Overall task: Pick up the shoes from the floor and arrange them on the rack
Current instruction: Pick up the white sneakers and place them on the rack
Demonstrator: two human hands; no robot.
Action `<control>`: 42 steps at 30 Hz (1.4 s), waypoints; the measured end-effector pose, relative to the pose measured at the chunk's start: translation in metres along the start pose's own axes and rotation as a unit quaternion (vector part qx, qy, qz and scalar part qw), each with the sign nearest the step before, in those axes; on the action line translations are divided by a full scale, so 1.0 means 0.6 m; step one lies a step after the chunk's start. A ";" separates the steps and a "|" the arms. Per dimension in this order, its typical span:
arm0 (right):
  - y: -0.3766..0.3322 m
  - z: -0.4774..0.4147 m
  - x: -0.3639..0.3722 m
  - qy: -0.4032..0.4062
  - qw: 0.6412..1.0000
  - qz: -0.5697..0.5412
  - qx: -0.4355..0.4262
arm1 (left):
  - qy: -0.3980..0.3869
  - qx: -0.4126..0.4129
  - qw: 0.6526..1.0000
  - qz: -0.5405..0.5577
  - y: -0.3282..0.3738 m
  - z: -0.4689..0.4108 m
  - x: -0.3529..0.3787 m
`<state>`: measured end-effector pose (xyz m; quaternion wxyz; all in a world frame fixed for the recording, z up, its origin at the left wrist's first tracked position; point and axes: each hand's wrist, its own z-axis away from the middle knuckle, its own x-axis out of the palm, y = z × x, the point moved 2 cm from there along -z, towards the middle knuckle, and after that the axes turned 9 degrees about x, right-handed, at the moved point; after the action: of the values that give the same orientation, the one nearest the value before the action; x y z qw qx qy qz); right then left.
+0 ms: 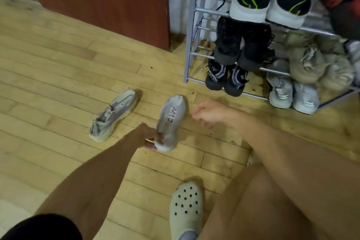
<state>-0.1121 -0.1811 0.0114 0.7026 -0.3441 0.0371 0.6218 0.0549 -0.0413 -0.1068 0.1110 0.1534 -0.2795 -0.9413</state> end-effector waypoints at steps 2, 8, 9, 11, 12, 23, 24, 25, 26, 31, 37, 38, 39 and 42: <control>-0.002 0.039 -0.007 0.019 1.000 -0.015 -0.002 | -0.019 0.028 0.999 0.040 0.019 0.048 0.012; -0.015 0.167 -0.043 0.064 0.996 -0.054 -0.008 | -0.100 0.174 0.975 0.094 0.126 0.203 0.013; -0.015 0.190 -0.052 0.068 0.995 -0.078 -0.010 | -0.112 0.203 0.968 0.094 0.151 0.236 0.014; -0.015 0.235 -0.071 0.083 0.987 -0.134 -0.030 | -0.128 0.254 0.954 0.096 0.197 0.298 0.020; -0.015 0.259 -0.081 0.092 0.981 -0.164 -0.051 | -0.135 0.277 0.947 0.091 0.218 0.328 0.024; 0.075 0.447 -0.209 0.145 0.926 -0.294 -0.190 | -0.115 0.378 0.915 -0.082 0.351 0.543 0.142; 0.095 0.458 -0.220 0.146 0.921 -0.304 -0.194 | -0.117 0.380 0.914 -0.080 0.357 0.551 0.163; 0.118 0.470 -0.230 0.148 0.917 -0.315 -0.196 | -0.119 0.383 0.913 -0.081 0.363 0.557 0.185; 0.143 0.480 -0.239 0.150 0.913 -0.327 -0.195 | -0.119 0.386 0.911 -0.082 0.369 0.559 0.210; 0.290 0.514 -0.274 0.152 0.913 -0.344 -0.159 | -0.151 0.366 0.916 -0.069 0.371 0.564 0.356; 0.534 0.525 -0.254 0.223 0.884 -0.410 -0.035 | -0.209 0.290 0.929 -0.098 0.287 0.533 0.540; 0.580 0.524 -0.240 0.222 0.887 -0.405 -0.002 | -0.217 0.279 0.929 -0.113 0.266 0.522 0.567; 0.627 0.522 -0.223 0.218 0.888 -0.404 0.029 | -0.232 0.267 0.926 -0.130 0.245 0.510 0.595; 0.758 0.517 -0.153 0.211 0.864 -0.446 0.103 | -0.277 0.218 0.920 -0.173 0.181 0.487 0.668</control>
<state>-0.6584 -0.0993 0.0925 0.9117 -0.3727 0.0909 0.1474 -0.4066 -0.1042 0.0960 -0.1716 -0.0473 -0.4667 -0.8663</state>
